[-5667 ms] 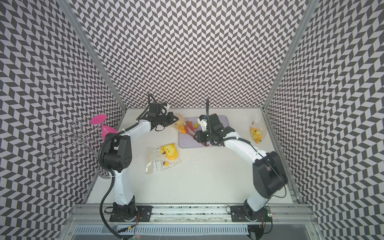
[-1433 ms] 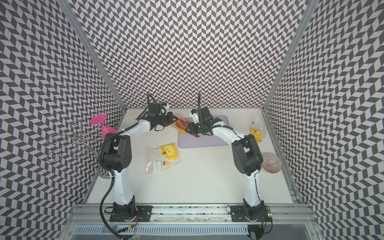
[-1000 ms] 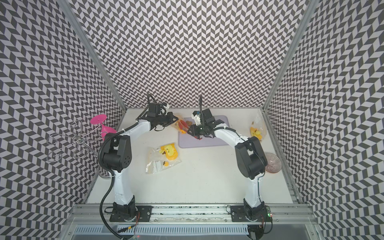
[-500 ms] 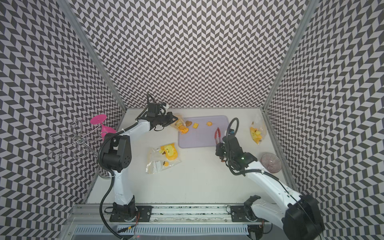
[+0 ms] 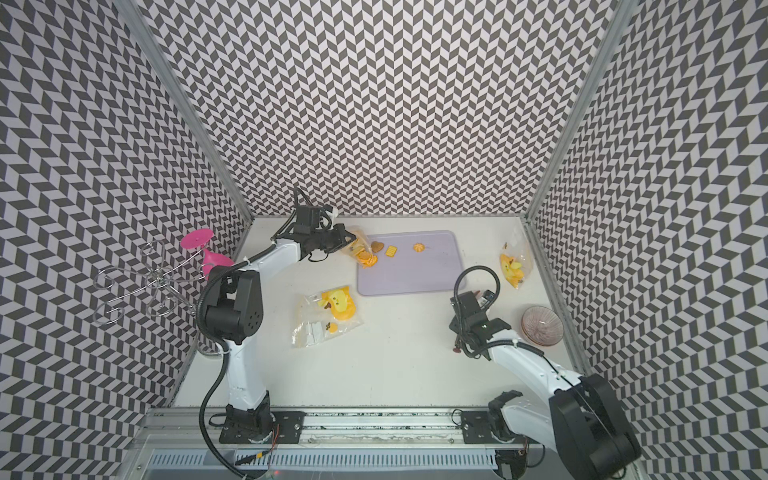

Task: Put the cookies into a resealable bag to prevent moisture
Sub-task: Place the clamp at the center of the board, then pick up the ziploc bag from the center of the board.

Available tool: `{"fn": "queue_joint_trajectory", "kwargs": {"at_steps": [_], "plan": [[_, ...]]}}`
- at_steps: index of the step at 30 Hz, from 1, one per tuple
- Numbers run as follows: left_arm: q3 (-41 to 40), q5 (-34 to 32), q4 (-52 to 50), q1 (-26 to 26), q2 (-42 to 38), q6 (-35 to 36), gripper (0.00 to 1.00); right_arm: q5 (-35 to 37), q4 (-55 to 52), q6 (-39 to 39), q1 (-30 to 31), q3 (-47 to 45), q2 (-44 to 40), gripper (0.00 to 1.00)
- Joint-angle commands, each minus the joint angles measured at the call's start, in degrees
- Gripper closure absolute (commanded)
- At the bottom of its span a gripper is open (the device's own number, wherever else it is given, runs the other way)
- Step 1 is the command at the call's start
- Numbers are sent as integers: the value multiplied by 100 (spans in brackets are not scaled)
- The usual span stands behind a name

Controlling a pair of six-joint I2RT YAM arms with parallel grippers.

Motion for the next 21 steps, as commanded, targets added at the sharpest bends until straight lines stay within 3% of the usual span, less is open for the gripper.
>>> {"fn": "queue_joint_trajectory", "kwargs": {"at_steps": [1,3,6,10,14,21], "plan": [[-68,53,167,19,-116,17,100,51,185,225,-43,99,-41,19],[-68,51,166,12,-113,17,100,108,121,35,-44,229,-187,12],[-68,51,162,1,-115,17,100,6,211,-601,-38,522,-429,13],[-60,58,158,-7,-114,17,100,-1098,2110,-1552,-35,389,-490,21],[-51,59,142,-7,-161,42,100,-2441,3425,-1902,139,910,342,22],[-56,95,144,-7,-261,43,100,-2964,4013,-2229,780,2302,2159,22]]}}
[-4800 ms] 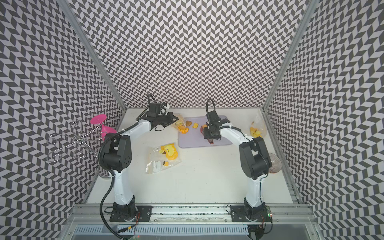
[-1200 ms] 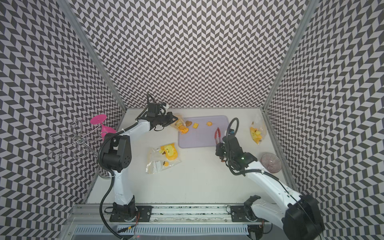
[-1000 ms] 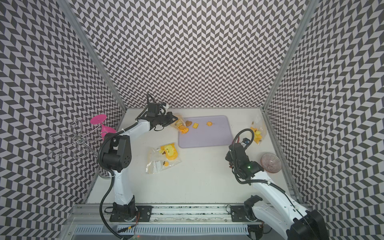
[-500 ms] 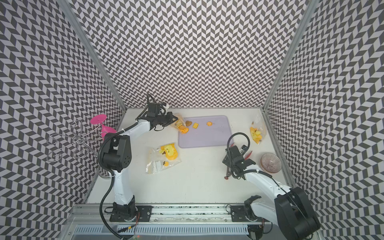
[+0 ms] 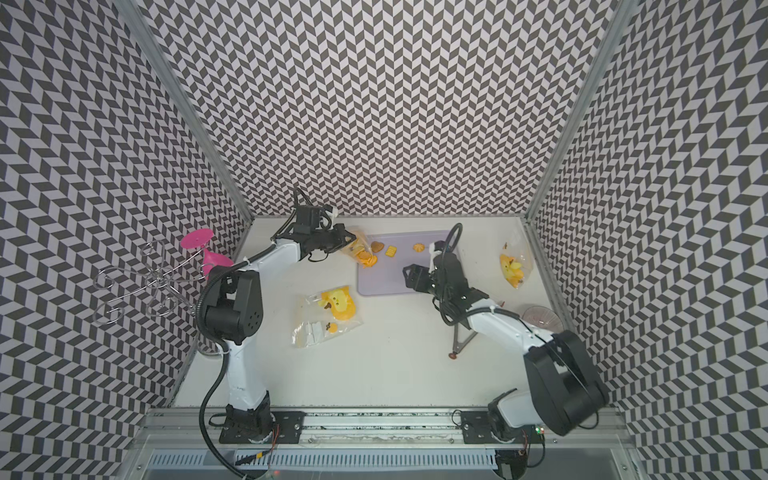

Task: Put the cookies into a resealable bag to prevent moisture
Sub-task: Pick up the ziploc bag from the center of the board.

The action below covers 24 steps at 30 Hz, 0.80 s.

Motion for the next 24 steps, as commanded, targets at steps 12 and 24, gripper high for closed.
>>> {"fn": "queue_joint_trajectory", "kwargs": {"at_steps": [12,24], "plan": [[-55,136,169,19,-262,6,100,-283,441,-809,549,2583,2837,27],[-89,273,287,85,-356,-20,100,97,-299,-1064,530,4253,4251,36]]}}
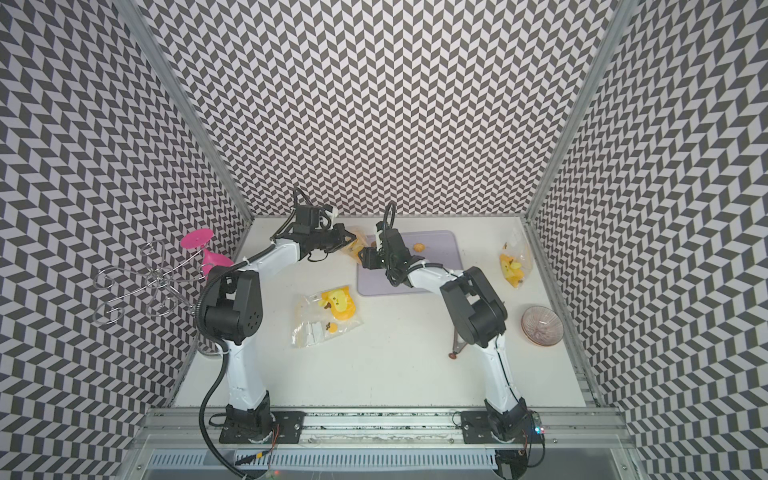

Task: Put the cookies into a resealable bag to prevent moisture
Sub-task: Pick up the ziploc bag from the center of the board.

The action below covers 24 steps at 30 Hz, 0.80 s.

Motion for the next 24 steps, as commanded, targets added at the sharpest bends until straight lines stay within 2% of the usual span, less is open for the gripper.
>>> {"fn": "queue_joint_trajectory", "kwargs": {"at_steps": [1,5,16,24], "plan": [[-111,199,339,75,-386,-38,100,212,-131,-162,-7,341,248,37],[-206,343,552,124,-528,-65,100,258,-18,-172,-28,402,287,43],[-250,478,677,203,-568,-138,100,180,80,-125,-82,472,295,73],[-268,495,694,252,-567,-171,100,137,103,-139,-90,431,71,90]]}}
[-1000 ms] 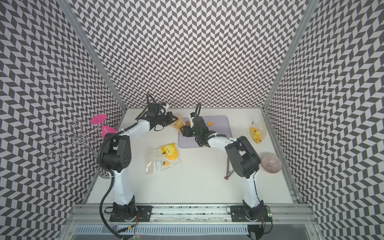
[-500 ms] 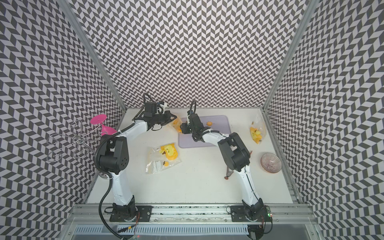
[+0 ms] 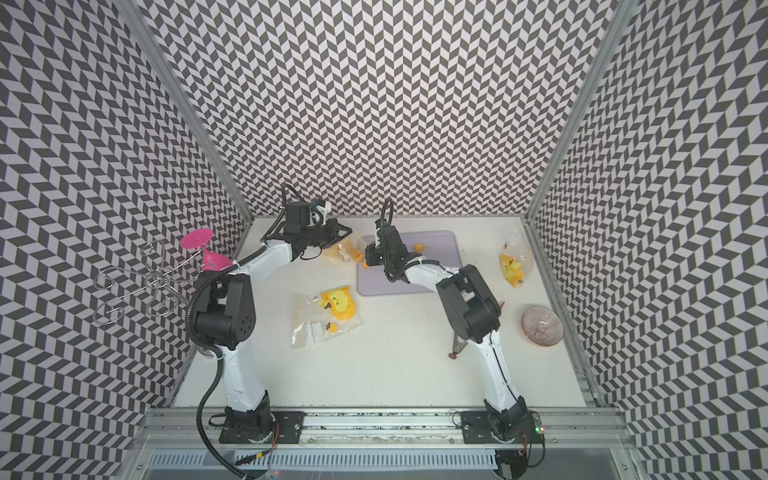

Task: Put the cookies into a resealable bag to prevent moisture
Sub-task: Pick up the ziploc bag from the center of the board.

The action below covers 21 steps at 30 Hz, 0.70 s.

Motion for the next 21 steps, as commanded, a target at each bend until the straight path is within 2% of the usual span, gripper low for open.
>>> {"fn": "queue_joint_trajectory", "kwargs": {"at_steps": [1,3,8,17,21], "plan": [[-35,114,242,55,-225,-21,100,1,239,-43,-32,79,-196,93],[-37,115,247,56,-234,-27,100,15,218,-45,-37,62,-272,100],[-9,86,148,64,-356,6,100,-73,58,-51,-92,28,-587,100],[943,-798,-1744,-217,-1088,749,100,-91,-565,-57,-111,-57,-1979,100],[1374,-1027,-2539,-565,-1352,884,100,-175,-1312,-24,-112,62,-2587,100]]}}
